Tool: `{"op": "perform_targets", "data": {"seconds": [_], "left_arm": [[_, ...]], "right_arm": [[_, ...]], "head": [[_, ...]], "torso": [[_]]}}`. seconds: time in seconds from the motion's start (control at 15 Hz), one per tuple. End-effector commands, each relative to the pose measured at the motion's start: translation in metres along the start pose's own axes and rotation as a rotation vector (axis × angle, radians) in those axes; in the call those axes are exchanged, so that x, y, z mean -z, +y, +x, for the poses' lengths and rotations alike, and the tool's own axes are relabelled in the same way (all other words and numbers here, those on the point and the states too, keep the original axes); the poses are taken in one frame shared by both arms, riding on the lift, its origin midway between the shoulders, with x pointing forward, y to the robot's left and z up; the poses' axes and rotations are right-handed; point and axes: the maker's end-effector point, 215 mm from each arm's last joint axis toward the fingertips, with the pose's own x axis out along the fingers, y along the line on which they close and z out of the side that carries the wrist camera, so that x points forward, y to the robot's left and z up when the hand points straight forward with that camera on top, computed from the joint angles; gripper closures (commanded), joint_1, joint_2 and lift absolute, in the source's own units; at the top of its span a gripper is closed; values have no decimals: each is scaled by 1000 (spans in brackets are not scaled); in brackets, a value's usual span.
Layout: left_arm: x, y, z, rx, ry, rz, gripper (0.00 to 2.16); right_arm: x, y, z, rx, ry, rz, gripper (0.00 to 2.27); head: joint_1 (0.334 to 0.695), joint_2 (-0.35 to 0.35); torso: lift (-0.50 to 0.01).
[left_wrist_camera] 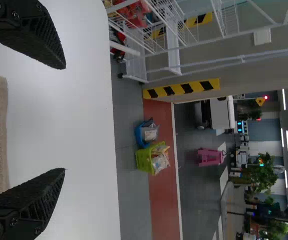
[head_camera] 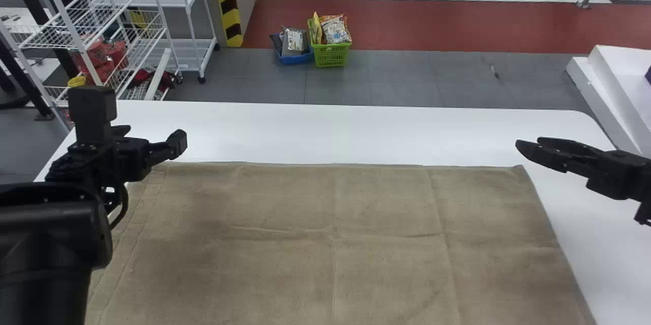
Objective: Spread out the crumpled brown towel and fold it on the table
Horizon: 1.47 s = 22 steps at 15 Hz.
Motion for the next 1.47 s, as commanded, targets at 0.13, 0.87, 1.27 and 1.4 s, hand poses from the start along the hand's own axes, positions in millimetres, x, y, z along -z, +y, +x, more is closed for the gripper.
{"op": "perform_targets", "data": {"seconds": [0.13,0.87,1.27,1.4], "left_arm": [[49,2,-11,-5,145,-20,90],[58,-4,9,81,225,-112,333],[61,1,9,78,234,-106,522],[59,6,9,74,231,-106,728]], "right_arm": [[9,0,1,-26,46,17,380],[14,-4,-11,-23,30,18,380],[14,-2,-7,-26,38,-2,380],[14,-2,-7,-25,39,-6,380]], "head": [[695,2],[695,-9],[695,-7],[695,-2]], "torso": [[-127],[-127],[-127],[-127]]}}
